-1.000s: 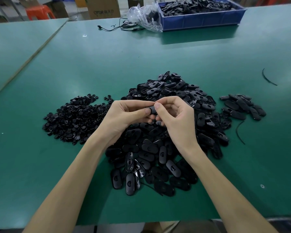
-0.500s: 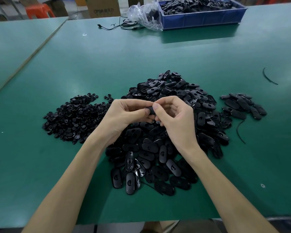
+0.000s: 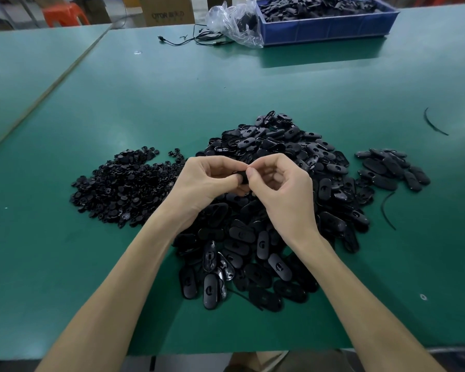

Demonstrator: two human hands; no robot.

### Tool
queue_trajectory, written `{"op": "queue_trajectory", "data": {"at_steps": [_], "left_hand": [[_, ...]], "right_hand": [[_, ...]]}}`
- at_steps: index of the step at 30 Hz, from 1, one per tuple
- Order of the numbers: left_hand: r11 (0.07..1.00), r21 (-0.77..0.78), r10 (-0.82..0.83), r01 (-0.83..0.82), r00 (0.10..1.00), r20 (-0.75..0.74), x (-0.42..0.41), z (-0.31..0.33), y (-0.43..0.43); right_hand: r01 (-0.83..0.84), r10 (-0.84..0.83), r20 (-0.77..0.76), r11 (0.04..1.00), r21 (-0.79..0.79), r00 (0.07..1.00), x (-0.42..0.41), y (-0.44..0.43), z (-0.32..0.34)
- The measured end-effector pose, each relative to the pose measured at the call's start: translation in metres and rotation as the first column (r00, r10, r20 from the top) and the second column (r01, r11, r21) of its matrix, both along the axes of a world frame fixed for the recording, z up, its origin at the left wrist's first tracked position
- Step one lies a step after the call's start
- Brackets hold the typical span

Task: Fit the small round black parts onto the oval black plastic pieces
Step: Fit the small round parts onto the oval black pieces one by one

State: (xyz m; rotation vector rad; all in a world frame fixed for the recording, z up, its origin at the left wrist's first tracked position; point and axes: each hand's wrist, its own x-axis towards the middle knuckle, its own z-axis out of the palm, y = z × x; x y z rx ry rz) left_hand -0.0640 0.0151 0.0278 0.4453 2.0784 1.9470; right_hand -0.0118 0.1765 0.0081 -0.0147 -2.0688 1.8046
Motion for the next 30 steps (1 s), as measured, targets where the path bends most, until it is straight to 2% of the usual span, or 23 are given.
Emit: {"op": "queue_trajectory", "data": {"at_steps": [5, 30], "left_hand": [[0.989, 0.120, -0.099, 0.087, 0.990, 0.098, -0.0034, 0.0011, -0.0092], [0.994, 0.063, -0.090, 0.088, 0.996, 0.028, -0.0064, -0.0072, -0.0094]], "right_hand": [[-0.018, 0.018, -0.002, 0.999, -0.045, 1.000, 0.0000, 0.0005, 0.0016], [-0.005, 0.005, -0.010, 1.000, -0.011, 1.000, -0.0030, 0.0007, -0.0038]]}}
